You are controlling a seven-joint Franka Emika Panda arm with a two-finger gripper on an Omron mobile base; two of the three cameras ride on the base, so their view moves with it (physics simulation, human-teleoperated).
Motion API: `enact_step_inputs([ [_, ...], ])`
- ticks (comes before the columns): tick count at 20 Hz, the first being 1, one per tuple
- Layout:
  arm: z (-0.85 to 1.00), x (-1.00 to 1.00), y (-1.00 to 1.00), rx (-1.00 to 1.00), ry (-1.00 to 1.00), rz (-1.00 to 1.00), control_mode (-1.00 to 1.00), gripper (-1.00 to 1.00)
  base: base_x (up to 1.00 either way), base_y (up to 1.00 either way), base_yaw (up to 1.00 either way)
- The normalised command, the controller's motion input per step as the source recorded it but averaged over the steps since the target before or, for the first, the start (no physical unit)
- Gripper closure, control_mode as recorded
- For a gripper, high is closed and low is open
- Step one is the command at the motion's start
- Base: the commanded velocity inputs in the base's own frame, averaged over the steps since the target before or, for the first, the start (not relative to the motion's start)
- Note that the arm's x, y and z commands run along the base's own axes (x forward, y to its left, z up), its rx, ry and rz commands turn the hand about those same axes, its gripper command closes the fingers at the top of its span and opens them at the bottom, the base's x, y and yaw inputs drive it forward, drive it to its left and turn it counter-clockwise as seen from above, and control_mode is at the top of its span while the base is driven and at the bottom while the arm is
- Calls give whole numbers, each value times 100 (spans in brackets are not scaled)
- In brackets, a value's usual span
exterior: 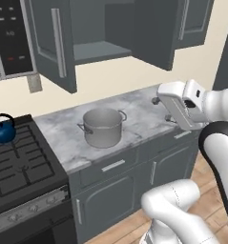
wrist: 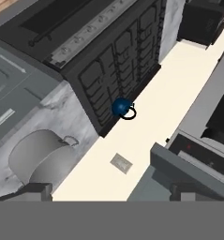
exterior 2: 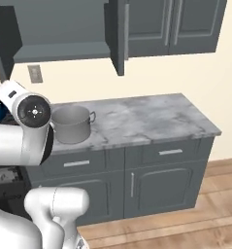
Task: Pick the kettle from the cabinet and place it on a stove burner. Then pick the pot from the counter and place it on another stove burner. Finally, turn both burners on.
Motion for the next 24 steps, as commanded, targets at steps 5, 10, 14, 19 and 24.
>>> enact_step_inputs([
  [5,0,0,0,0,0,0,100,-100,49,1,0],
  [10,0,0,0,0,0,0,100,-100,51,1,0],
  [14,0,0,0,0,0,0,100,-100,51,-1,0],
  [19,0,0,0,0,0,0,100,-100,47,-35,0],
  [24,0,0,0,0,0,0,100,-100,46,-29,3],
])
